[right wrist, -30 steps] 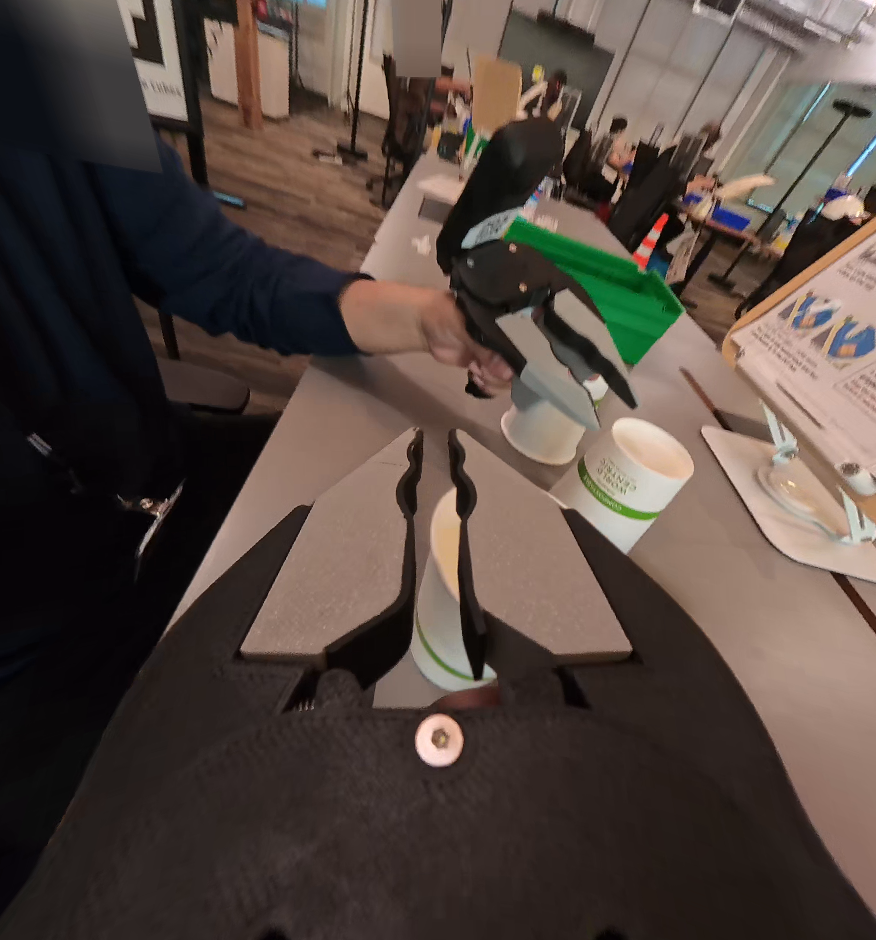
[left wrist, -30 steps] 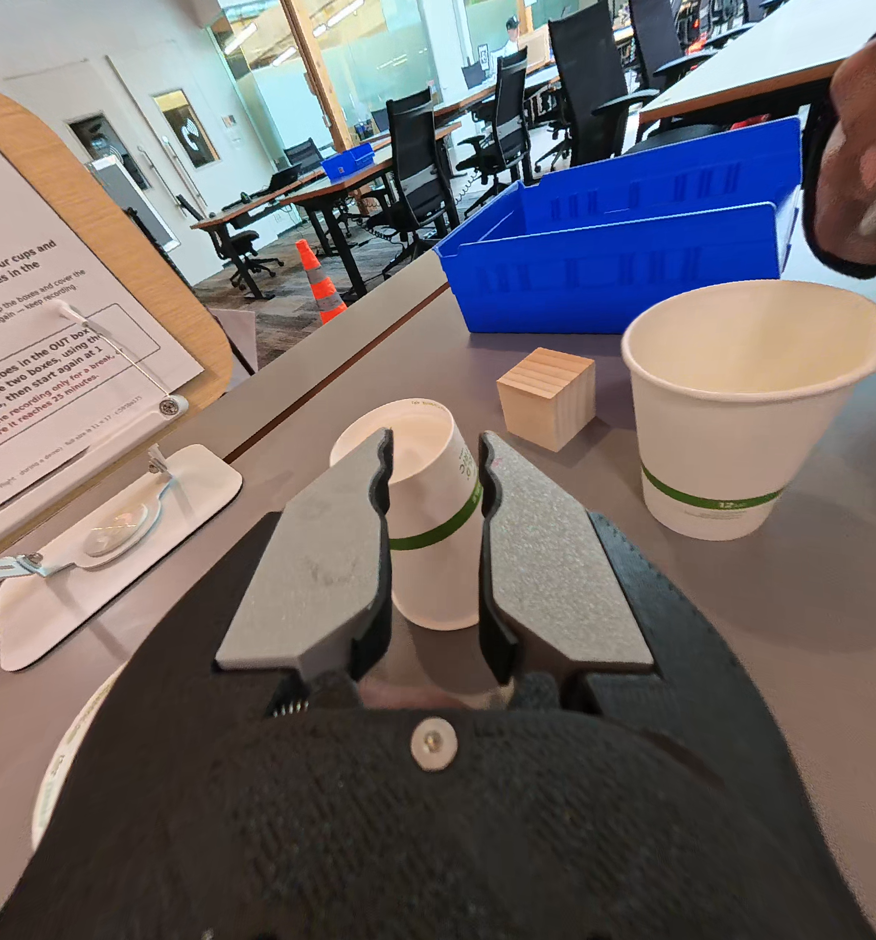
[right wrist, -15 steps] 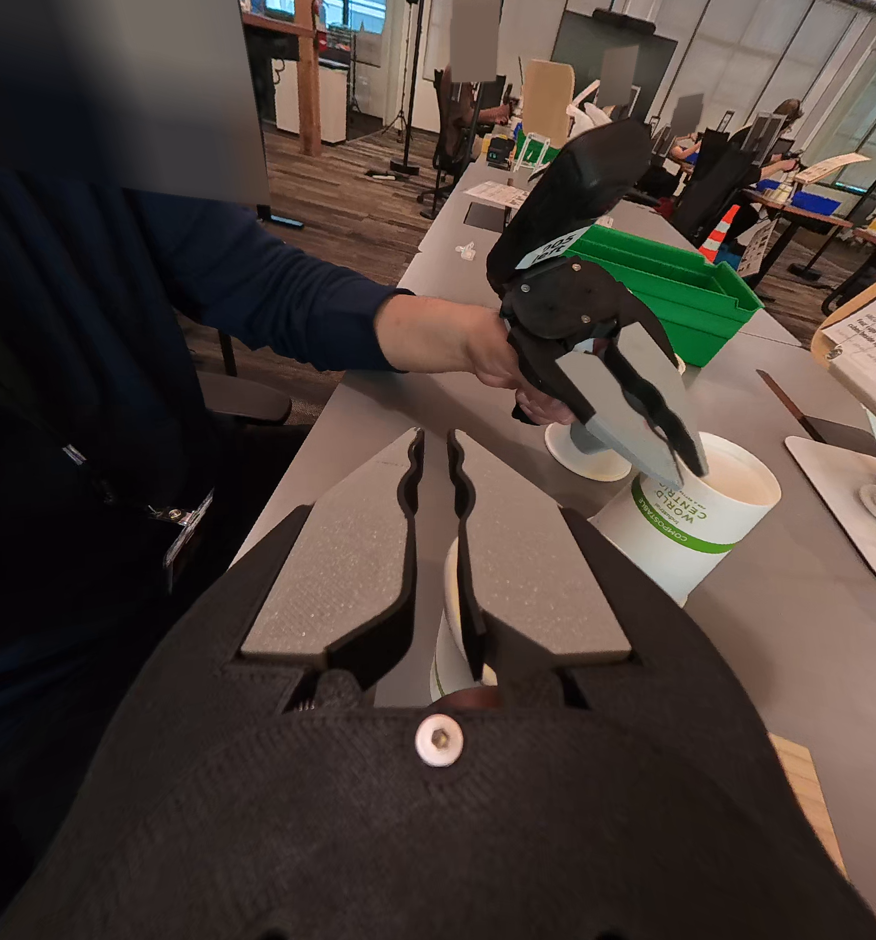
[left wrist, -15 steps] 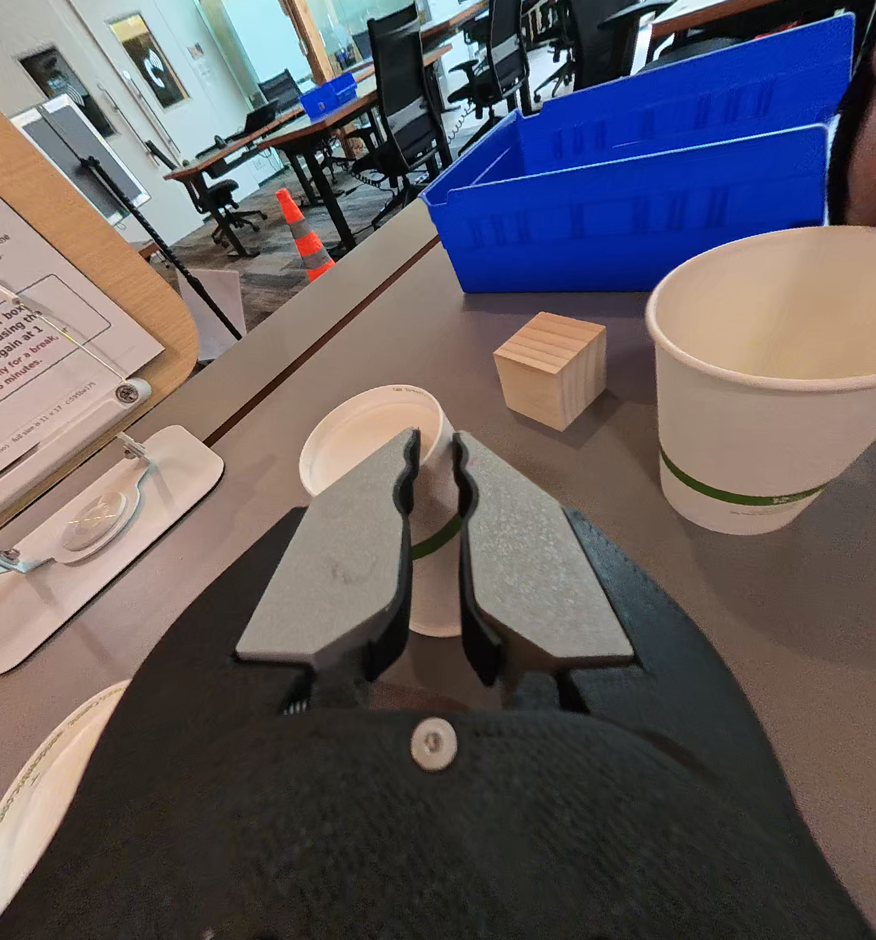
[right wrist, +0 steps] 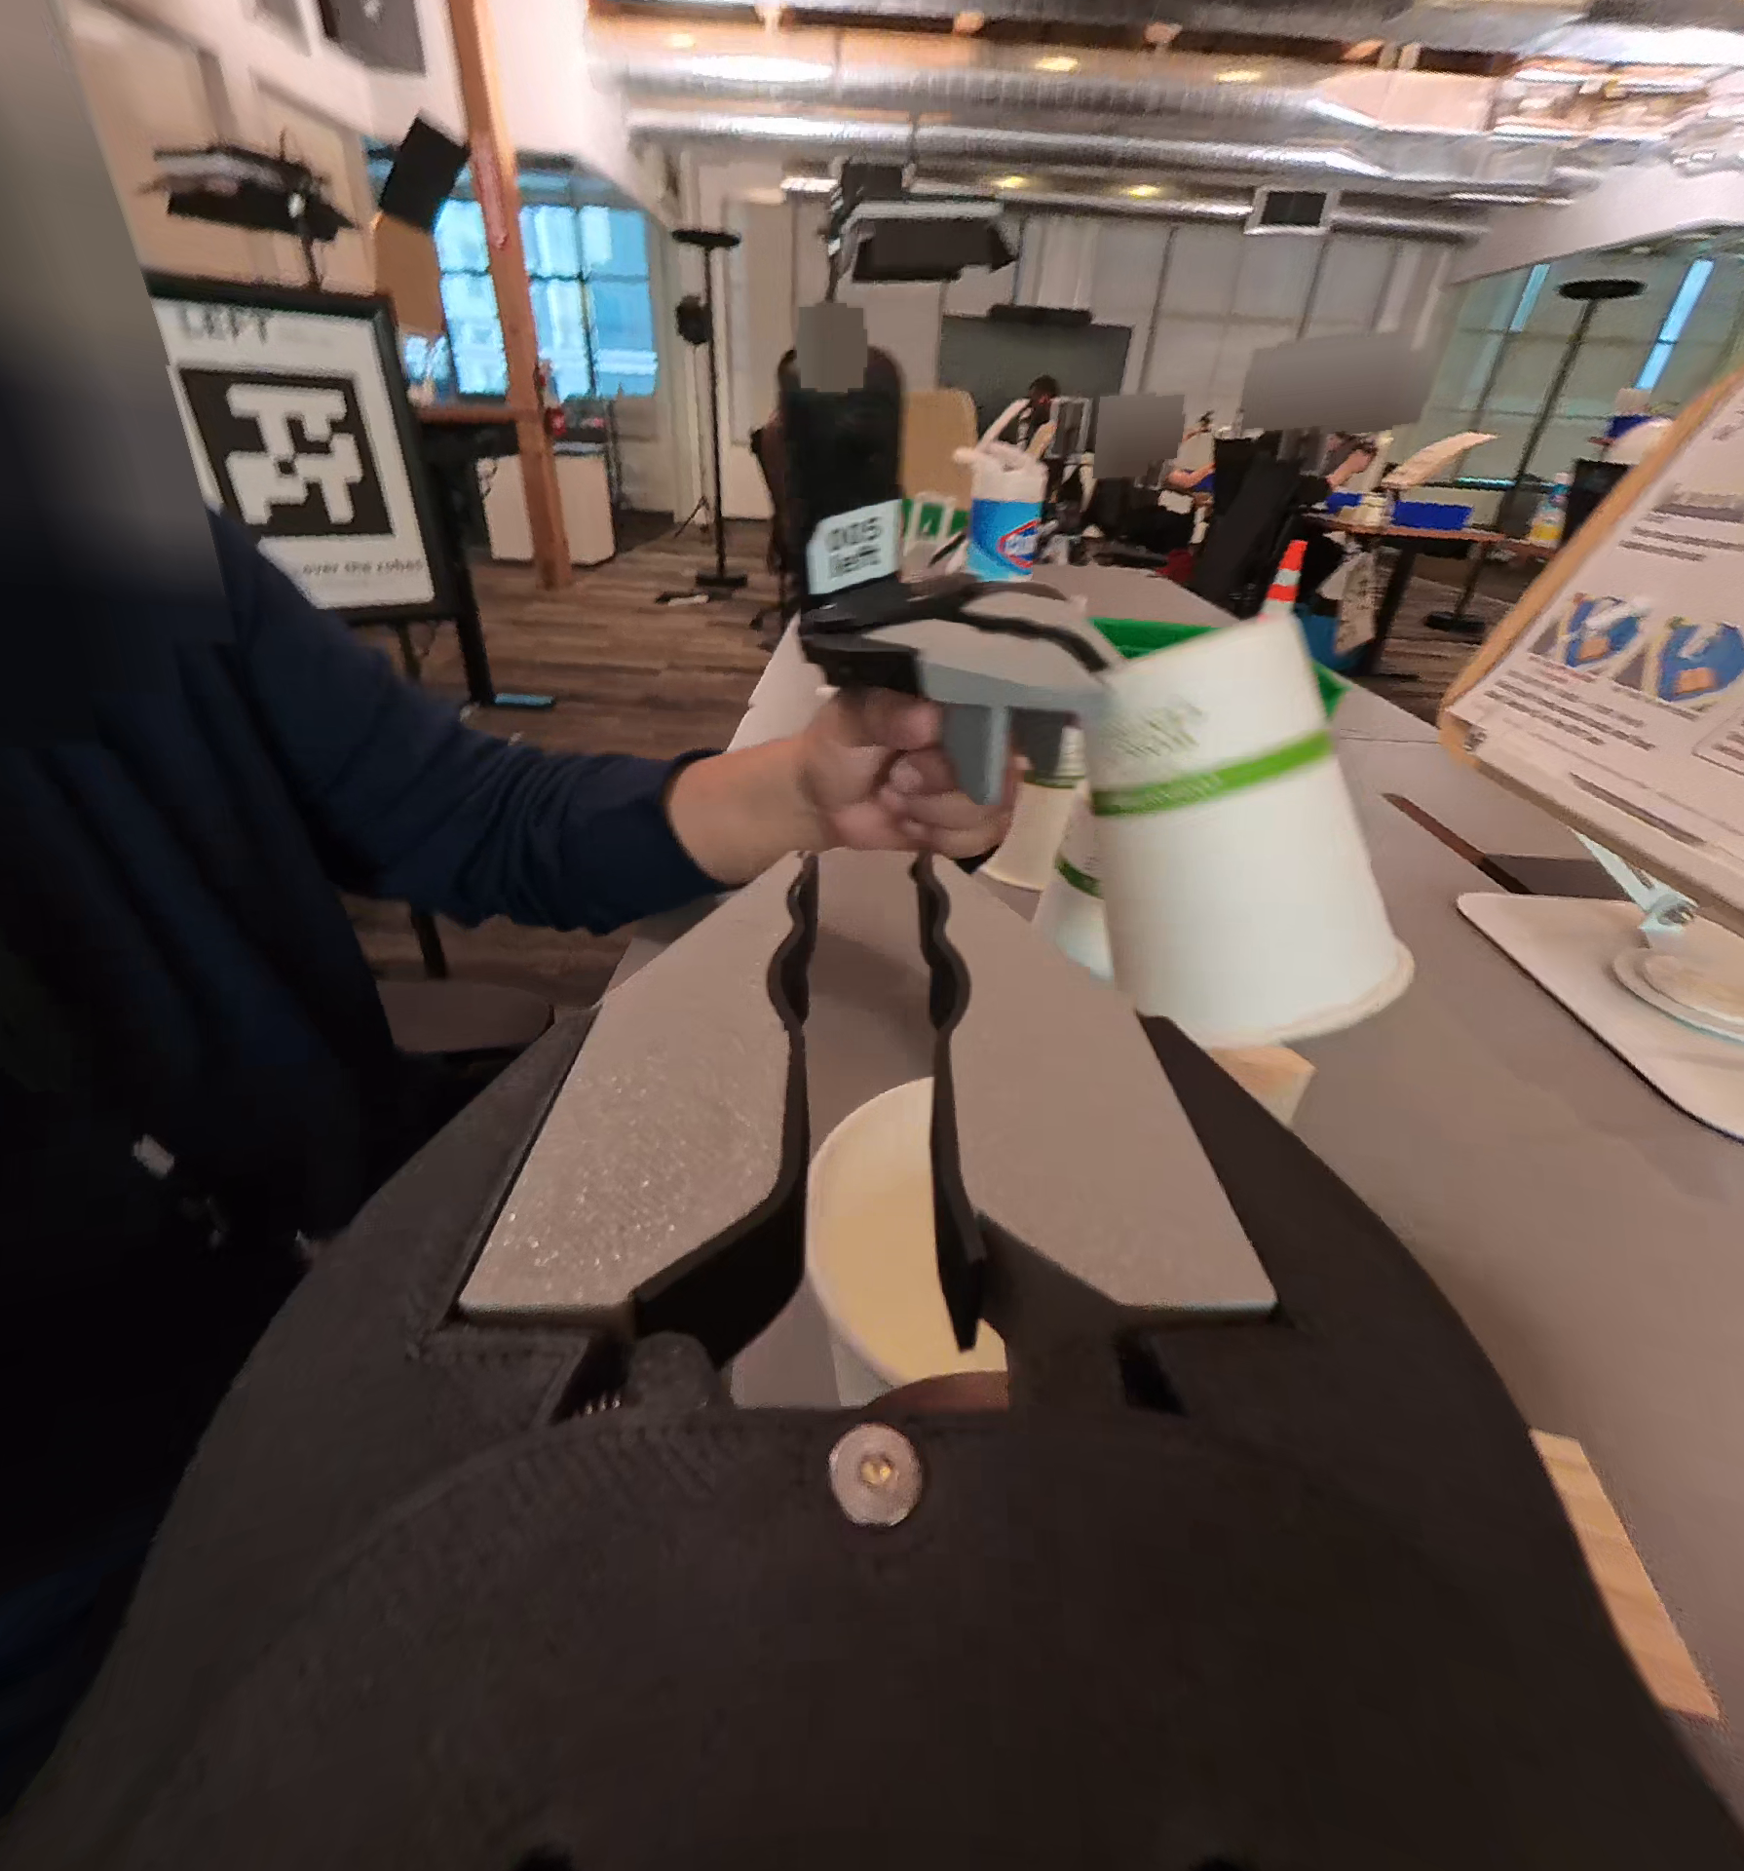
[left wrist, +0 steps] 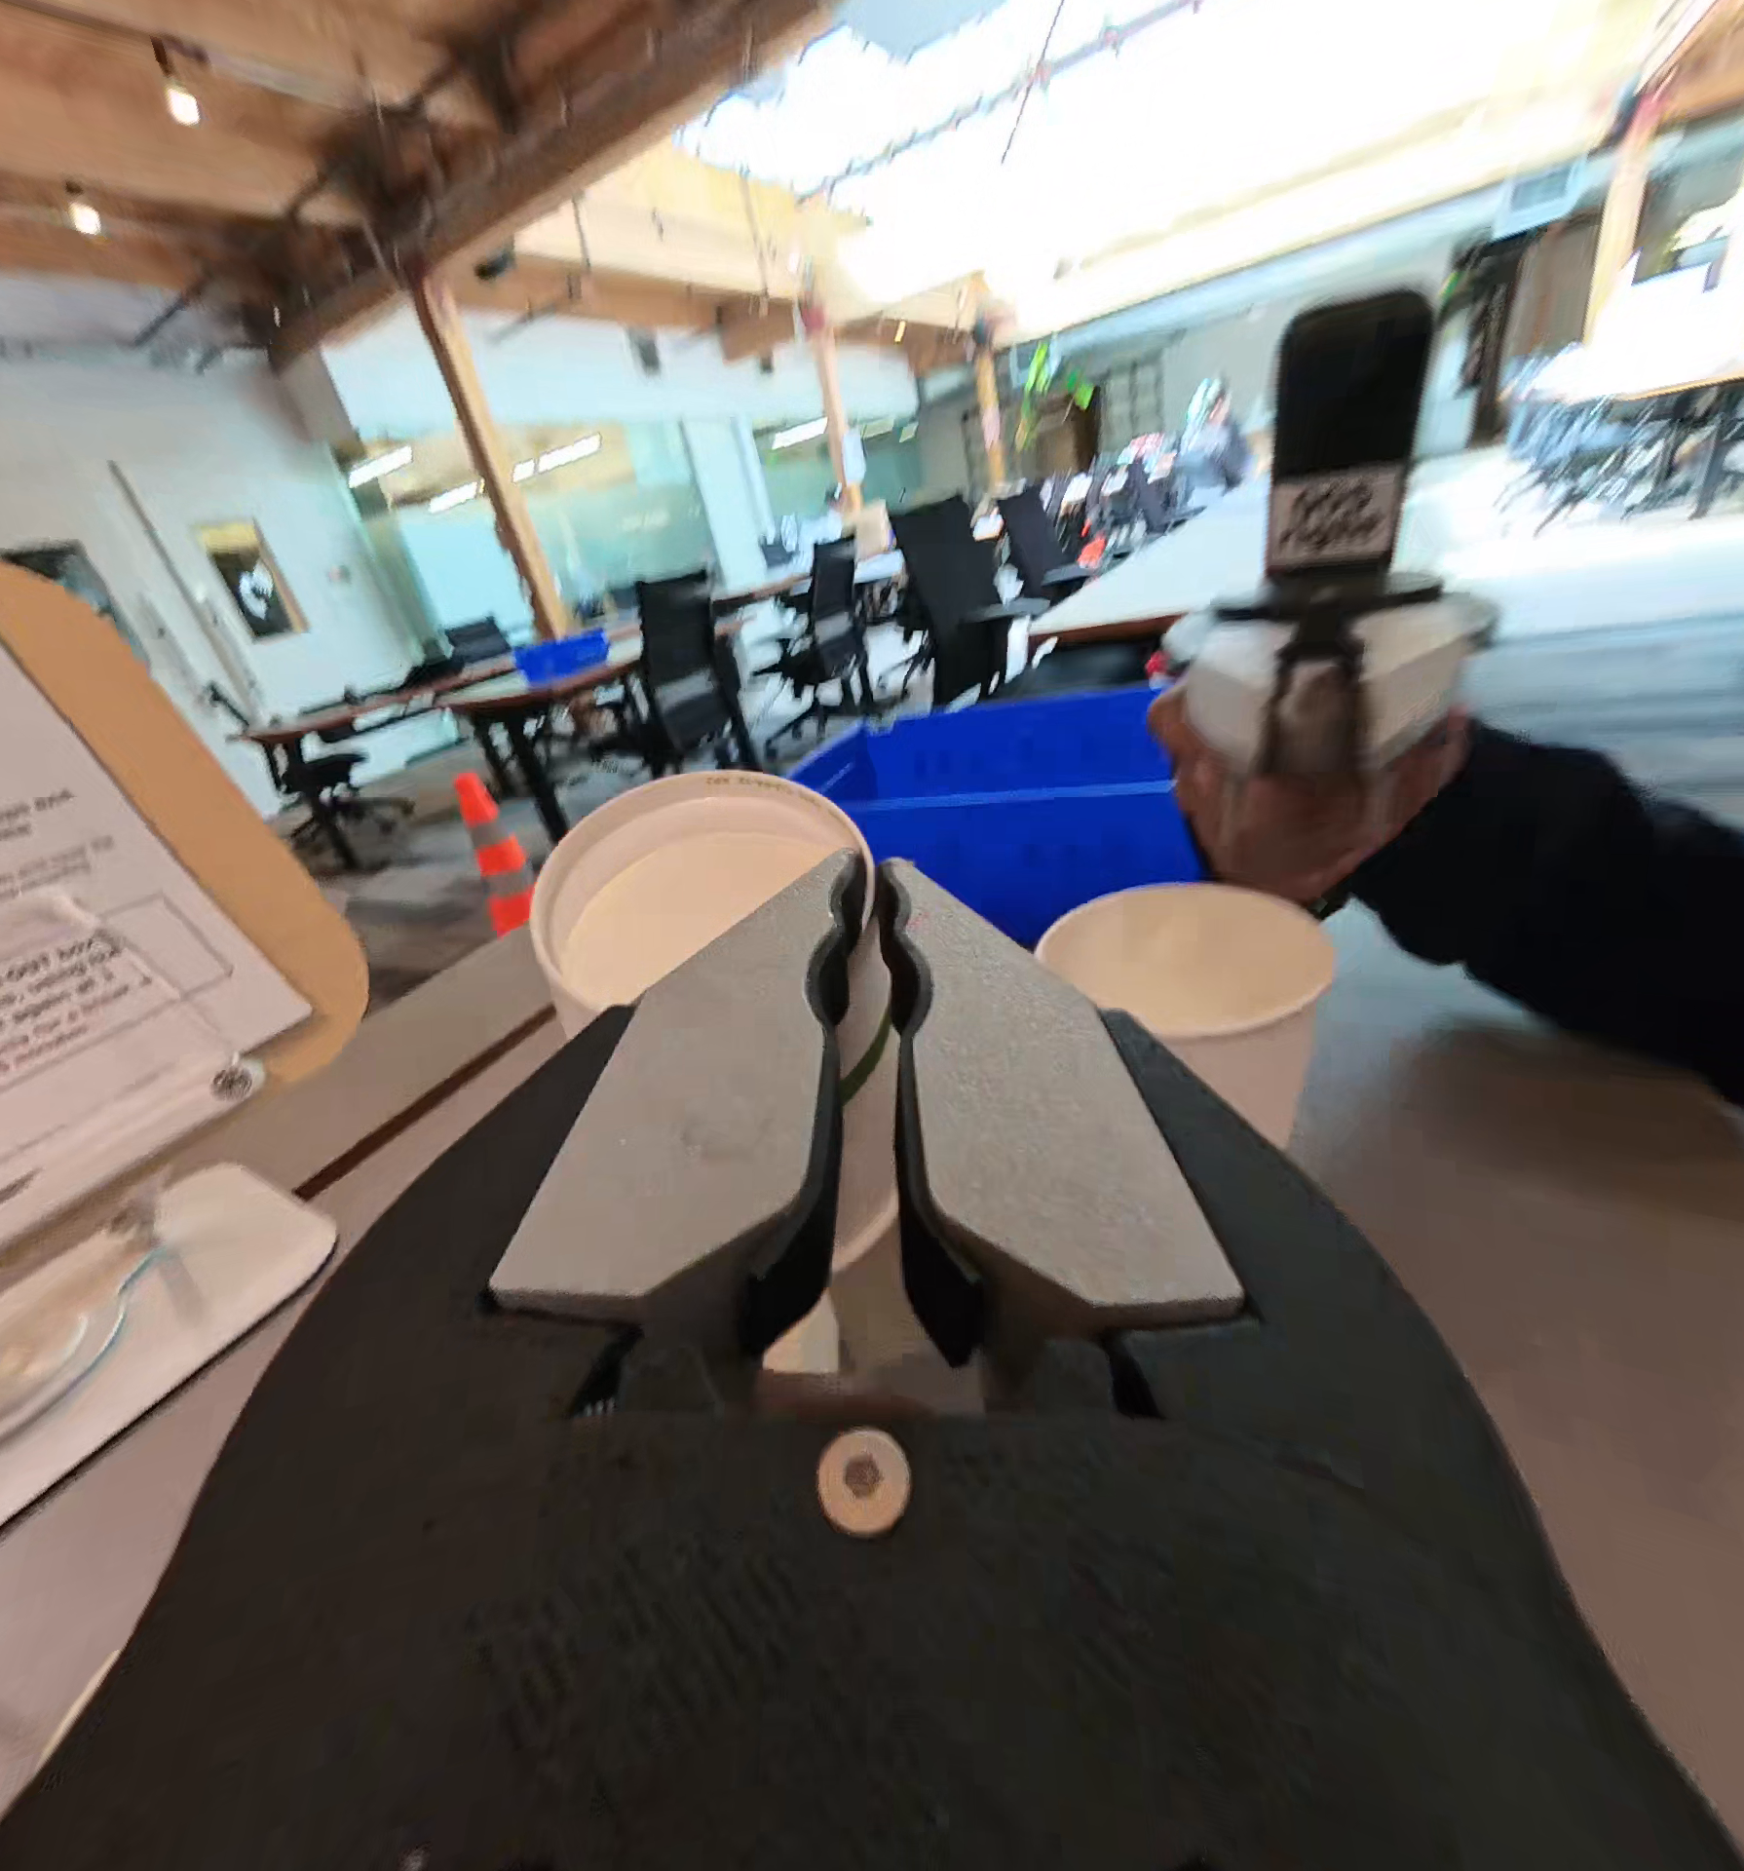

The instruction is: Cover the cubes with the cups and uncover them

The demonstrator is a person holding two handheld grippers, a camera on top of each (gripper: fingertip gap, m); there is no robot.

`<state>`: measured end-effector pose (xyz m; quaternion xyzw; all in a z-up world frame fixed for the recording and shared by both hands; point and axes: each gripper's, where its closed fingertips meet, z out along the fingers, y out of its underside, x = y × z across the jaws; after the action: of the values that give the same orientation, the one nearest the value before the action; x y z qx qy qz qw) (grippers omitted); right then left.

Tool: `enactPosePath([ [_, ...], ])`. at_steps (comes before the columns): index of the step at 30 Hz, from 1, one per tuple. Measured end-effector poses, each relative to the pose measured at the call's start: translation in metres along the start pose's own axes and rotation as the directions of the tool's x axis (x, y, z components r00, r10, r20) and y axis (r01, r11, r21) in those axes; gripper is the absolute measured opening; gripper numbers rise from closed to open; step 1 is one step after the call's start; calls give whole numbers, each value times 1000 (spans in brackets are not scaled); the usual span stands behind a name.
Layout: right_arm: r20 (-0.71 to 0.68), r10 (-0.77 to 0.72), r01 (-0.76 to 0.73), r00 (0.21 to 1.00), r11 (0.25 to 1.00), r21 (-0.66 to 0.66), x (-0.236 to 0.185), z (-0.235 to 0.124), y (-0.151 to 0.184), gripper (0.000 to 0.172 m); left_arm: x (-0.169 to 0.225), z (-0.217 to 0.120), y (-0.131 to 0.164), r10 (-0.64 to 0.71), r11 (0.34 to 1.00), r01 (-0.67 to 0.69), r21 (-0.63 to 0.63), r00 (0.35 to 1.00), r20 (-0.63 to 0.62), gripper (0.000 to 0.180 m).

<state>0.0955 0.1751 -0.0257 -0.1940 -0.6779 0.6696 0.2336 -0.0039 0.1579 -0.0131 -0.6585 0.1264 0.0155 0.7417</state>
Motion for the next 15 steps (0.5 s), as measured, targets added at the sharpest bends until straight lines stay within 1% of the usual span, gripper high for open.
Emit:
enactPosePath([
  [2, -57, 79, -76, 995, 996, 46, 15, -4, -7, 23, 15, -12, -29, -4, 987, 18, 161, 996, -87, 1],
  [4, -66, 147, -141, 987, 986, 94, 23, -9, -13, 28, 37, -31, -58, 29, 940, 44, 338, 978, -208, 1],
  [5, -58, 167, -160, 984, 980, 118, 24, -11, -17, 27, 44, -38, -67, 33, 917, 68, 393, 969, -246, 1],
  [8, 3, 191, -189, 982, 968, 165, 16, -13, -26, 26, 54, -45, -79, 29, 884, 118, 453, 952, -305, 1],
  [10, 59, 198, -206, 978, 960, 191, 8, -11, -32, 24, 59, -43, -77, 33, 887, 116, 447, 950, -311, 1],
  [12, 63, 217, -225, 974, 957, 182, 8, -5, -30, 22, 63, -39, -74, 48, 888, 101, 448, 950, -309, 1],
  [13, 55, 227, -234, 972, 958, 166, 10, -1, -26, 15, 66, -38, -73, 53, 889, 99, 446, 947, -316, 1],
  [15, 74, 239, -248, 968, 957, 150, 8, 4, -23, 14, 69, -37, -72, 76, 889, 71, 453, 951, -298, 1],
])
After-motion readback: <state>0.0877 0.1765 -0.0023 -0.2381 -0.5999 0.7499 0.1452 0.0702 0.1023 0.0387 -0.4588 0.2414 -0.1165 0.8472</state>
